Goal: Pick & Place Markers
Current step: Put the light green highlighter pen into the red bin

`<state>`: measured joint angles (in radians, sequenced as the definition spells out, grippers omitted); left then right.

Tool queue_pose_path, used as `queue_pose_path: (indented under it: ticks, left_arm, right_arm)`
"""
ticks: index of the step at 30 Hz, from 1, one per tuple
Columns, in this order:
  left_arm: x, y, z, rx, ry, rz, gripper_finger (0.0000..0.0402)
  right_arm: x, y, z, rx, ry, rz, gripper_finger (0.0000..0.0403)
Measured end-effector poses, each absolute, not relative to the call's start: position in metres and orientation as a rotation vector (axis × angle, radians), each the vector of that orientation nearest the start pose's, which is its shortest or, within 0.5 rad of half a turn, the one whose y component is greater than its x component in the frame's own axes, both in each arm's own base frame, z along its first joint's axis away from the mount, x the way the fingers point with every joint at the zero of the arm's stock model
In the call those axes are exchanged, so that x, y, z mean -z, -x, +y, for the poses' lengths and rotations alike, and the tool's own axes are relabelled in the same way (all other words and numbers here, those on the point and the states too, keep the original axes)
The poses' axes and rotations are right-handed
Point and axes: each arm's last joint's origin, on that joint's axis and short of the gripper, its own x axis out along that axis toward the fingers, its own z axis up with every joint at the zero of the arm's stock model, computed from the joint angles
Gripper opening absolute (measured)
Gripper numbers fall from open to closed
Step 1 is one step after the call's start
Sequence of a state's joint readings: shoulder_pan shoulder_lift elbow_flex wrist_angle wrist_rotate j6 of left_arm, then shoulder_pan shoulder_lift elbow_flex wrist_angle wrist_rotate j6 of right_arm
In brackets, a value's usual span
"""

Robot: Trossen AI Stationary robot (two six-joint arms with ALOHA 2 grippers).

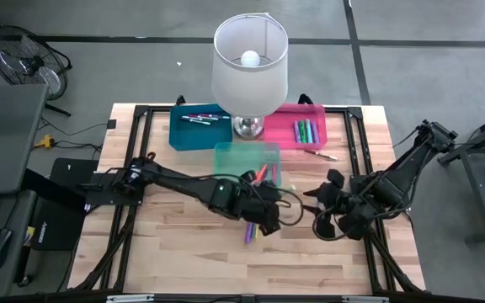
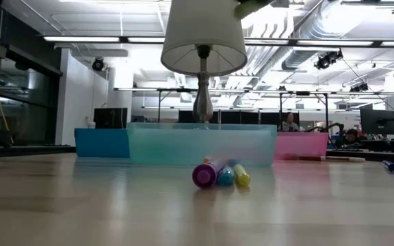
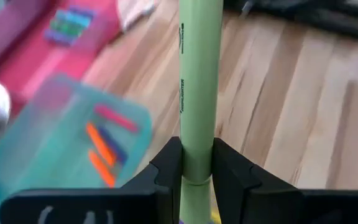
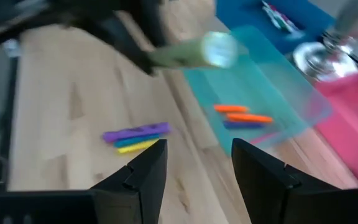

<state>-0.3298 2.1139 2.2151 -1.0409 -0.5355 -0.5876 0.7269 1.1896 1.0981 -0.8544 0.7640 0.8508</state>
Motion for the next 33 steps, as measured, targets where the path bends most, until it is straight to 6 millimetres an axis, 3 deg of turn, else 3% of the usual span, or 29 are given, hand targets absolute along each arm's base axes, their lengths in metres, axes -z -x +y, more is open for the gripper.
queue_pose_path:
  ticks: [5,16,33]
  left_arm:
    - [-0.353,-0.439,-0.129,-0.339,0.113,0.668,0.0057]
    - [-0.356,-0.441,-0.132,-0.295,0.096,0.649,0.0057]
    - [-0.365,-0.448,-0.135,-0.233,0.101,0.548,0.0057]
  right_arm:
    - [-0.322,-0.188,0.141,0.192,-0.138,0.551,0.0169]
    - [-0.333,-0.184,0.132,0.237,-0.132,0.472,0.0169]
    - [-0.343,-0.192,0.128,0.139,-0.133,0.438,0.0150]
